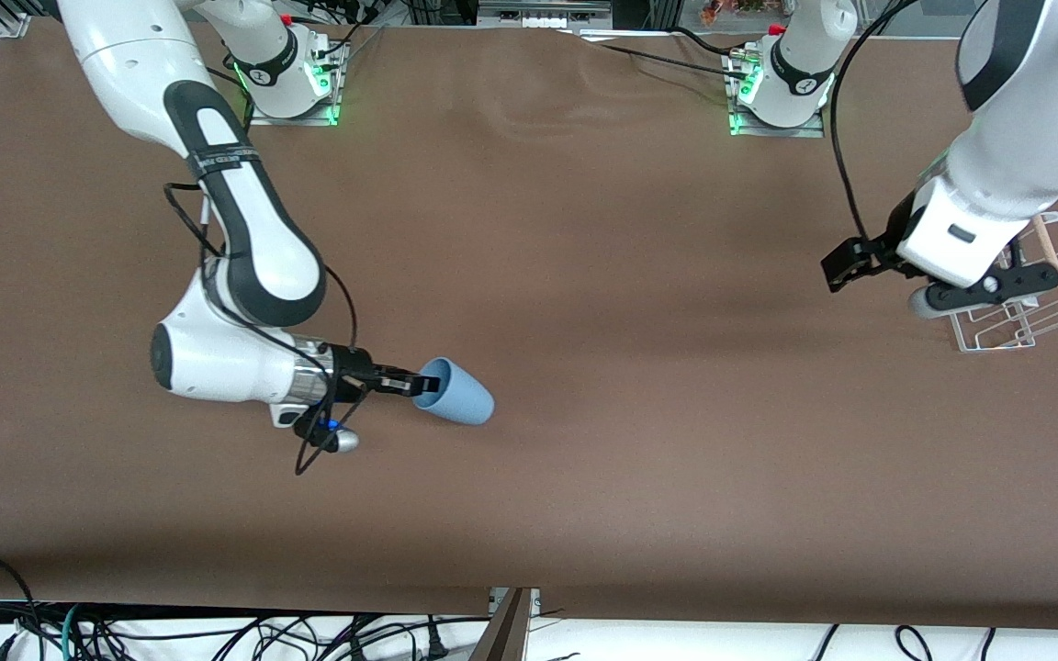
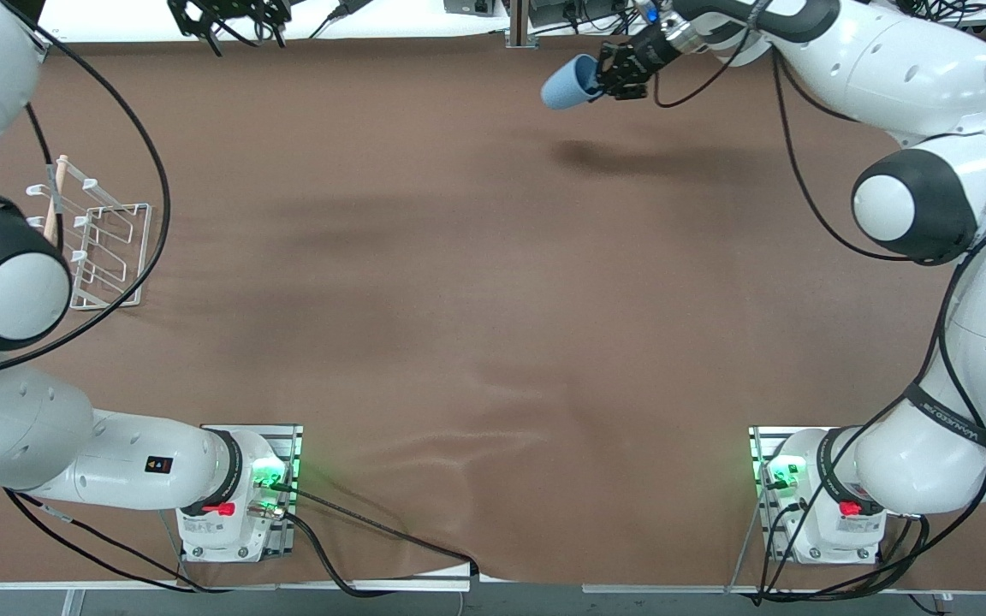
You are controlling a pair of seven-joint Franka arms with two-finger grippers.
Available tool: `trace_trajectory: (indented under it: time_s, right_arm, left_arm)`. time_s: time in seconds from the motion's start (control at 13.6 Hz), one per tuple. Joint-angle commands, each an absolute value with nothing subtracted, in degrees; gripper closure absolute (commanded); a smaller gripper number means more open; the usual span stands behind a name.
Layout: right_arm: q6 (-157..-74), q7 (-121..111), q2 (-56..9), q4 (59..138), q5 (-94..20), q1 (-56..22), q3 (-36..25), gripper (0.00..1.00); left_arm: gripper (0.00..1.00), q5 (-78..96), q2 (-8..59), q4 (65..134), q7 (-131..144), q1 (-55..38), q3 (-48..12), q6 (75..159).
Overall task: Transfer cup to left arm and place on rack
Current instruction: 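Lift the cup with the right gripper while the left gripper approaches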
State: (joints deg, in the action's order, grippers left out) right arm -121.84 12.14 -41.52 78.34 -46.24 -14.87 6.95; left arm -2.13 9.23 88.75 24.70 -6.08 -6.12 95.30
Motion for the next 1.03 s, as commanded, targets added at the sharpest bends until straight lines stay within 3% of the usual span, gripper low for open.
trace_trajectory:
  time_s: [0.0,0.22,0.52,0.96]
  right_arm:
    - [-122.61,16.68,-42.19,76.38,-53.57,-17.48,7.21,1.00]
    - [-121.73,17.14,-42.10,76.46,-63.61,-18.54,7.29,1.00]
    - [-121.46,17.58,-42.01,76.38,-64.69,-18.90,9.83,1.00]
    - [-121.38,27.86,-41.66,74.62,-64.69,-18.90,14.32,1.00]
  left_arm:
    - [0.00,-3.87,10.02,88.07,24.96,-5.89,-5.89,95.45]
    - [0.00,-4.13,11.50,88.07,22.60,-5.89,-5.98,95.36]
    - [0.00,-2.56,13.44,87.54,-0.48,-6.77,-6.15,97.89]
    - [0.00,2.81,18.10,90.25,-18.98,-12.04,-10.00,117.74]
